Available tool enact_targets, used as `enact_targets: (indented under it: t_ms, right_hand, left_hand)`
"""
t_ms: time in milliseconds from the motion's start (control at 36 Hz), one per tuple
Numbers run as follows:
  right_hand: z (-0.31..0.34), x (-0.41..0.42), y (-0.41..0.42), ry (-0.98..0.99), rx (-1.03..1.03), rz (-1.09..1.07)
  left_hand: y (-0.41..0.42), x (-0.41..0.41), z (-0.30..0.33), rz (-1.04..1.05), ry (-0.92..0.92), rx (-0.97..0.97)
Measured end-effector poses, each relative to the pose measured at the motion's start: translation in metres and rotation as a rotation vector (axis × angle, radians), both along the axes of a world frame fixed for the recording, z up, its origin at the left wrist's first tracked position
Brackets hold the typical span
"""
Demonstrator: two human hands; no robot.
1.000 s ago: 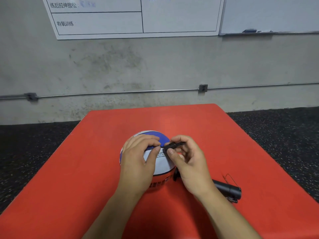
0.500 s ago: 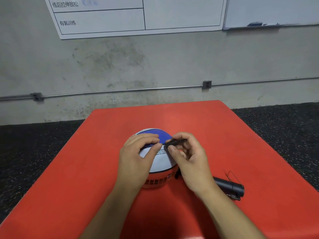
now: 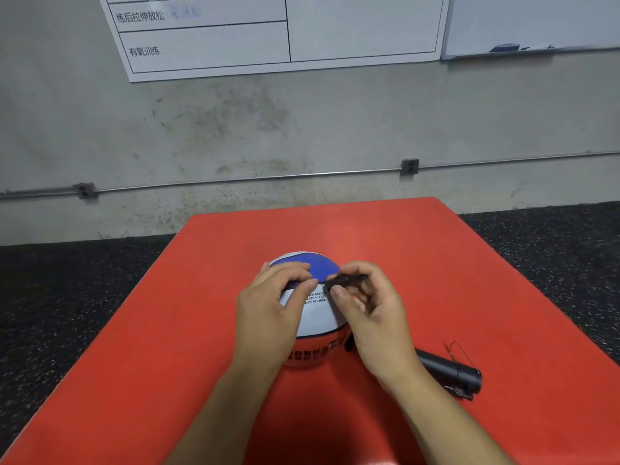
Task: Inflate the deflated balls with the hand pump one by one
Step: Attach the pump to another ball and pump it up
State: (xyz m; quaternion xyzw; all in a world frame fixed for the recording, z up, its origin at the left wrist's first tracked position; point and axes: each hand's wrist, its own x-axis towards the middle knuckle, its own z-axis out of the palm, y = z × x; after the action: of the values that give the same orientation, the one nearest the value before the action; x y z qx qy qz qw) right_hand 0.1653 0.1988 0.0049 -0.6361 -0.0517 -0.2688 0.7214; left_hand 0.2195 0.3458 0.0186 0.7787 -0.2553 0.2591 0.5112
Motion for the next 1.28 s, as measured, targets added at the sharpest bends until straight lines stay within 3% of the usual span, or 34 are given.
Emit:
enact_targets:
  t_ms: [278,472,917,1056,1194,1278]
  right_hand:
    - [0.001,0.004,0.007,-0.009,0.024,0.017]
    - [0.000,0.004,0.006,-0.020,0.041,0.021]
    - [-0.001,0.006,0.009,-0.015,0.033,0.032]
    - [0.000,0.008,0.011,-0.013,0.043,0.041]
    - [0.007,0.002,0.002,0.009,0.129,0.028]
    - [0.011,-0.004,-0.008,0.029,0.213,0.026]
  left_hand:
    - [0.001,0.002,0.001,0.002,0.054,-0.103]
    - [0.013,0.007,0.001,-0.068,0.075,-0.050]
    - [0.004,0.002,0.006,-0.044,0.057,-0.124]
    - [-0.001,-0.003,0.020,-0.074,0.110,-0.268]
    - [-0.004,-0.008,0.016,-0.115,0.133,-0.173]
    - [-0.004,-0.008,0.014,-0.077,0.056,-0.084]
